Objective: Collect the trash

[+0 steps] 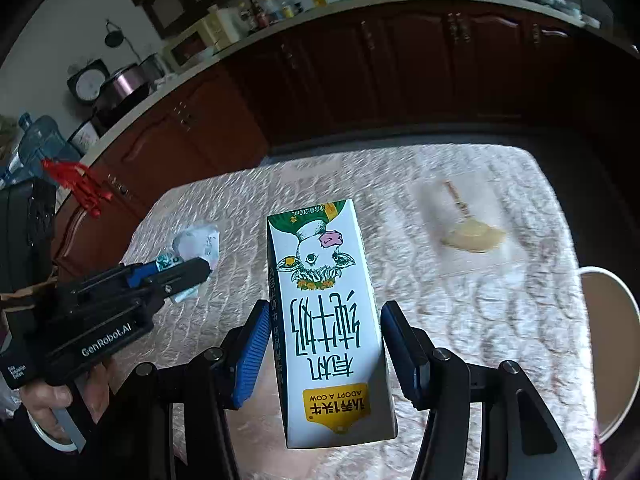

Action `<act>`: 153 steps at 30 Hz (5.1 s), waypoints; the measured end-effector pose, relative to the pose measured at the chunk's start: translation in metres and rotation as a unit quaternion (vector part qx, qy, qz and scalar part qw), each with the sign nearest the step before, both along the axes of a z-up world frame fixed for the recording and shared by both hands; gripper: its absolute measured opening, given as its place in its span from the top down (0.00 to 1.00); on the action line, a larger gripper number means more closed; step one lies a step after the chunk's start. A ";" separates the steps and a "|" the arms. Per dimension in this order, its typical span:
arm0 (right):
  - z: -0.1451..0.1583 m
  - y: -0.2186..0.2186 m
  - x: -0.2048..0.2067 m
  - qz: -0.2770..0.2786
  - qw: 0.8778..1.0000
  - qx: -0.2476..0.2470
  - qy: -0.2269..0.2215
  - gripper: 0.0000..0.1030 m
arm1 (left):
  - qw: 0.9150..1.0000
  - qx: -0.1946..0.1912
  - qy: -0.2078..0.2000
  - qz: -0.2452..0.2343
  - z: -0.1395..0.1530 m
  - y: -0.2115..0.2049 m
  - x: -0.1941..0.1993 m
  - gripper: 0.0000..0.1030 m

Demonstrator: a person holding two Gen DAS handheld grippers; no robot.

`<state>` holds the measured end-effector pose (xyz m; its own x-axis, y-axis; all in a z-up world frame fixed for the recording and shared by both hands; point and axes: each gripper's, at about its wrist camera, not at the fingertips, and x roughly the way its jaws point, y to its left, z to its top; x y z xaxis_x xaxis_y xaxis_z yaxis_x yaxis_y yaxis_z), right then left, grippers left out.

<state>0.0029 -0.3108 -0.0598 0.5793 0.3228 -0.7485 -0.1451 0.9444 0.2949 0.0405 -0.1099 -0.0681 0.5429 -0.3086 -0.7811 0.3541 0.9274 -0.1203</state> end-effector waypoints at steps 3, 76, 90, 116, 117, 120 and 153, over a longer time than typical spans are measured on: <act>0.008 -0.016 -0.006 -0.017 1.000 0.005 -0.006 0.47 | 1.000 0.000 -0.003 -0.012 0.003 -0.013 -0.001 0.81; -0.044 -0.282 -0.099 -0.329 0.942 -0.008 0.063 0.48 | 0.968 -0.026 0.086 -0.236 -0.044 -0.330 -0.005 0.59; -0.057 -0.286 -0.106 -0.344 0.935 -0.010 0.082 0.39 | 0.973 -0.015 0.066 -0.223 -0.045 -0.317 -0.014 0.44; 0.019 -0.191 -0.114 -0.298 0.953 -0.045 -0.032 0.33 | 0.991 -0.013 -0.062 -0.121 0.021 -0.204 -0.037 0.44; 0.021 -0.188 -0.115 -0.296 0.953 -0.048 -0.036 0.33 | 0.990 -0.013 -0.067 -0.120 0.022 -0.202 -0.037 0.44; 0.030 -0.178 -0.118 -0.292 0.954 -0.058 -0.047 0.32 | 0.989 -0.014 -0.082 -0.120 0.031 -0.198 -0.046 0.44; 0.129 -0.142 -0.196 -0.339 0.913 -0.131 -0.186 0.14 | 0.970 -0.082 -0.196 -0.121 0.107 -0.158 -0.117 0.28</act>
